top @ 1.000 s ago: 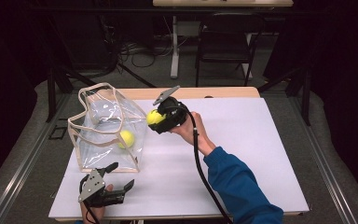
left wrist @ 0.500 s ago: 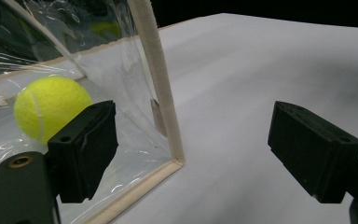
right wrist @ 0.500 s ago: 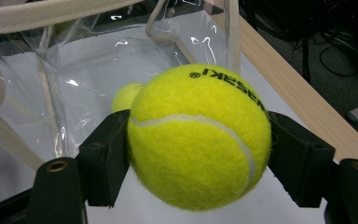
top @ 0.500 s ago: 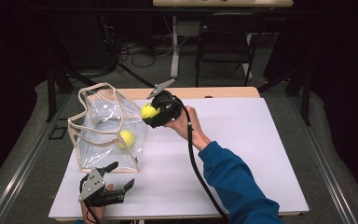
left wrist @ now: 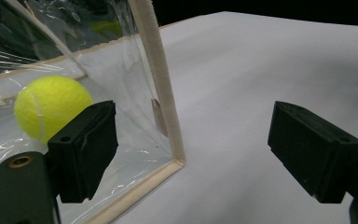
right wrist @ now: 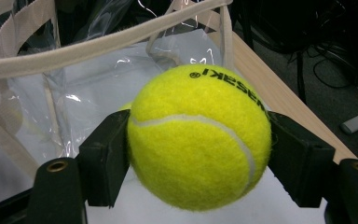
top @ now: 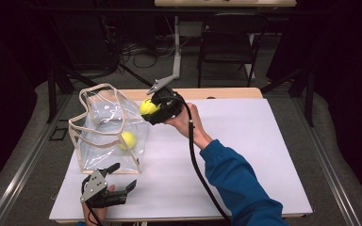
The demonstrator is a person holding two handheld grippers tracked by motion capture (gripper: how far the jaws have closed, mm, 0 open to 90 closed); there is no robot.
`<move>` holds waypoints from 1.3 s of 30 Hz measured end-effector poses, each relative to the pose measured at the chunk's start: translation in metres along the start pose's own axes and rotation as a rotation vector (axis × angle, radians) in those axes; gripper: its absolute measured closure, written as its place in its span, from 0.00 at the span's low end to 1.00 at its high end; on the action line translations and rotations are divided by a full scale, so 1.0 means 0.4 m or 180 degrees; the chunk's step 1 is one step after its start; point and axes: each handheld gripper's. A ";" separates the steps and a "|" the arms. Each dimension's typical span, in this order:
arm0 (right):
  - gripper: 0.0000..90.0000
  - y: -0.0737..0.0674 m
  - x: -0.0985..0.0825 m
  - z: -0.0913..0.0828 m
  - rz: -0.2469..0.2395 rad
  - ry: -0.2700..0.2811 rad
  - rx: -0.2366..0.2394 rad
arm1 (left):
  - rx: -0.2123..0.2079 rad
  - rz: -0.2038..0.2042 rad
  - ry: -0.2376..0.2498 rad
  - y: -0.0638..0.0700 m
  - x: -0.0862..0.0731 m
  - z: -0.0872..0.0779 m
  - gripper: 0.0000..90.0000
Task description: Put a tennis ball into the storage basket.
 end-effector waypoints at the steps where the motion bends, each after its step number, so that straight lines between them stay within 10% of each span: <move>1: 0.30 -0.003 0.004 0.002 -0.0011 -0.0010 0.0003 | -0.0017 -0.0007 0.0012 -0.001 -0.001 0.000 0.18; 39: 0.30 -0.045 0.092 -0.018 -0.0108 0.0241 -0.0042 | -0.0055 -0.0050 0.0005 -0.006 0.002 -0.002 0.18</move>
Point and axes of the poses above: each handheld gripper's, and its own axes: z roughly forward along the jaws, x roughly out of its top, y roughly to its right, and after that the axes turned 13 degrees about z, right-handed
